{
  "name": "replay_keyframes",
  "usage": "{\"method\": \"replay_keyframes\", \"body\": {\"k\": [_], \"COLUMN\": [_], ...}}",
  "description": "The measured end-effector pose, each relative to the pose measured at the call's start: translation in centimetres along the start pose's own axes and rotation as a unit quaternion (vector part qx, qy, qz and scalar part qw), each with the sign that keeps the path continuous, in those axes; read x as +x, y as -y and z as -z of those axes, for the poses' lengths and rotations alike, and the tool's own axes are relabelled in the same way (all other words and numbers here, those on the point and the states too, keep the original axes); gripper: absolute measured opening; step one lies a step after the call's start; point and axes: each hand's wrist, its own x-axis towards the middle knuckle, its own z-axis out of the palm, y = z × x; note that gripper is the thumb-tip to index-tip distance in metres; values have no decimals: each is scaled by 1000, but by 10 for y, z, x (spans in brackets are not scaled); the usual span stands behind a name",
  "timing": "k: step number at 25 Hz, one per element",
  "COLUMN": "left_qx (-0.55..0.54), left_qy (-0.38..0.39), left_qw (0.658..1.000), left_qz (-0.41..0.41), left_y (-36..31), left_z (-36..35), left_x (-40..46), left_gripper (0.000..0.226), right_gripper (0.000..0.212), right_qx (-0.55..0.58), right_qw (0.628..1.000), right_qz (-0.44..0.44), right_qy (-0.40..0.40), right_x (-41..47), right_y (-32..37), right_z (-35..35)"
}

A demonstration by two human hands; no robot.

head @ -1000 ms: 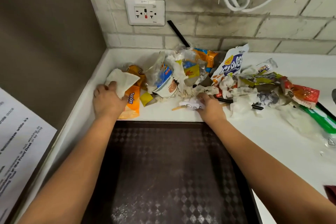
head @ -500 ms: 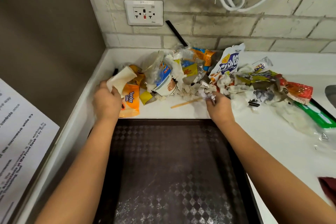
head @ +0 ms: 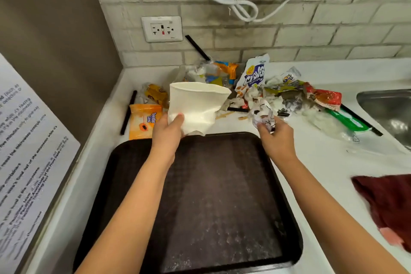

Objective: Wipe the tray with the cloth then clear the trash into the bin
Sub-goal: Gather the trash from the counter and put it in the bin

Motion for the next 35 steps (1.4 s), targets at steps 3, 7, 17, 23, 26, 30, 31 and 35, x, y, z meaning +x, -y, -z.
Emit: {"method": "replay_keyframes", "body": {"k": [3,7,17,23,26,30,31,35], "left_qx": [-97,-169,-116,-59,-44,-17,-7,6], "left_qy": [72,86,192,230,234,208,212,186], "left_qw": [991,978,968,963,960,957,952,927], "left_qz": [49,83,111,132,147,201,220,325], "left_y": [-2,-4,8,40,58,98,110,175], "left_z": [-16,-27,-51,-81,-110,-147,-153,-163], "left_x": [-15,-18,-83,-162,-221,-307,-325,-395], "left_gripper": [26,35,26,40,36,22,21,18], "right_gripper": [27,36,38,24,10,24,23,18], "right_qx": [4,-6,13,50,54,88,97,109], "right_qw": [999,998,996,995,994,987,985,974], "right_qz": [-26,-44,-70,-75,-62,-73,-82,-147], "right_qy": [-27,-43,-55,-51,-67,-110,-118,-134], "right_x": [-24,-46,-82,-122,-154,-207,-221,-284], "right_y": [-11,-22,-32,-54,-78,-125,-137,-195], "right_z": [24,41,81,132,174,233,244,284]}}
